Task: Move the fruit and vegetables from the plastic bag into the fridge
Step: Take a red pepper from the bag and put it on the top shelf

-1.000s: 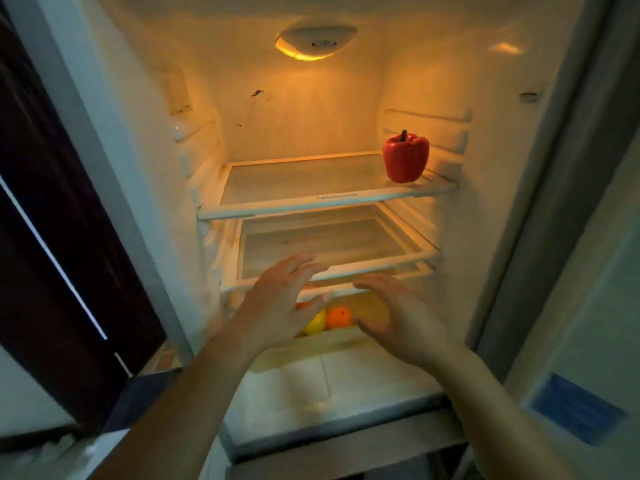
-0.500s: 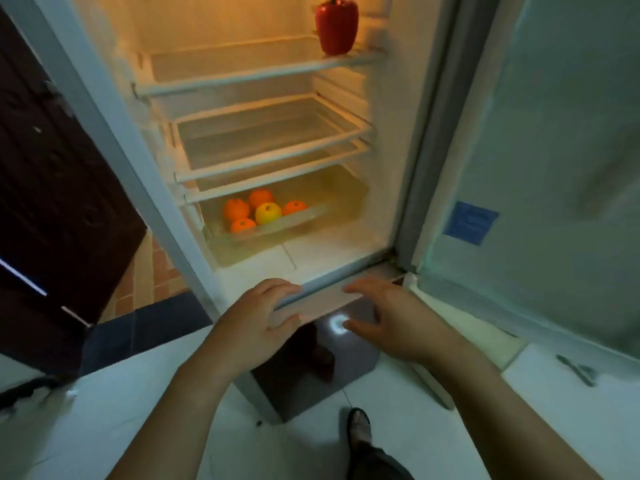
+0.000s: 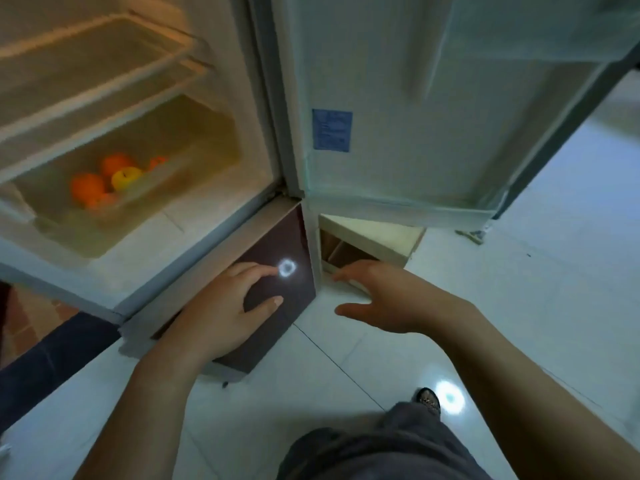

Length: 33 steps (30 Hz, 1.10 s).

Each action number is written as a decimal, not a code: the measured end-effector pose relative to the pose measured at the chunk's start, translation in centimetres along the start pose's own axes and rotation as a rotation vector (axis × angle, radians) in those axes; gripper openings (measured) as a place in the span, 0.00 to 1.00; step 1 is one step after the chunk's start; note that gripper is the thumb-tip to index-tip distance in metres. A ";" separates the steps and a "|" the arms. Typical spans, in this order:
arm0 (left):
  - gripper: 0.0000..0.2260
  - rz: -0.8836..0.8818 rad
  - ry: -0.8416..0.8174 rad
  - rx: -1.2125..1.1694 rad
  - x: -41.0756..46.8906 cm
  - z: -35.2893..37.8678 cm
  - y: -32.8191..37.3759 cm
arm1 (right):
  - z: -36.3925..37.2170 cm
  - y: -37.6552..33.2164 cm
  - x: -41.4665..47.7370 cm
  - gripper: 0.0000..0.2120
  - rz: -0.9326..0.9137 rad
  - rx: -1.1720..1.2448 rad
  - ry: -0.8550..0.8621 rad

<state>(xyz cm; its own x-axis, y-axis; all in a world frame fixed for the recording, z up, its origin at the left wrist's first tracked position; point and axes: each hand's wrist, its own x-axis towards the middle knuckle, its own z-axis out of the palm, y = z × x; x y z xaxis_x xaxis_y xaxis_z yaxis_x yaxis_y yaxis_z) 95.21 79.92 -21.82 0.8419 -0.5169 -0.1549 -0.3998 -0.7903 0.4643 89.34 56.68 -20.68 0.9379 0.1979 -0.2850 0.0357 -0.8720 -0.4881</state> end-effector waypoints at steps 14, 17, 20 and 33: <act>0.18 0.308 -0.259 -0.149 16.0 16.2 30.5 | -10.1 29.3 -17.1 0.24 0.403 0.114 0.227; 0.17 0.383 -0.299 -0.113 19.7 20.4 38.0 | -12.0 35.3 -21.0 0.23 0.498 0.123 0.303; 0.17 0.429 -0.315 -0.065 22.4 22.6 43.4 | -13.4 39.3 -23.7 0.23 0.555 0.156 0.324; 0.17 0.370 -0.338 -0.056 37.7 27.6 49.8 | -21.3 53.6 -18.9 0.23 0.522 0.169 0.288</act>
<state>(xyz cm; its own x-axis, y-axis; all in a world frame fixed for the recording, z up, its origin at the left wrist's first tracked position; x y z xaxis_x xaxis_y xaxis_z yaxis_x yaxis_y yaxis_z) 97.01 11.99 -28.55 0.4791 -0.8441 -0.2409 -0.6211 -0.5199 0.5864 80.89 -3.31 -23.88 0.8733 -0.3850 -0.2986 -0.4859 -0.7336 -0.4751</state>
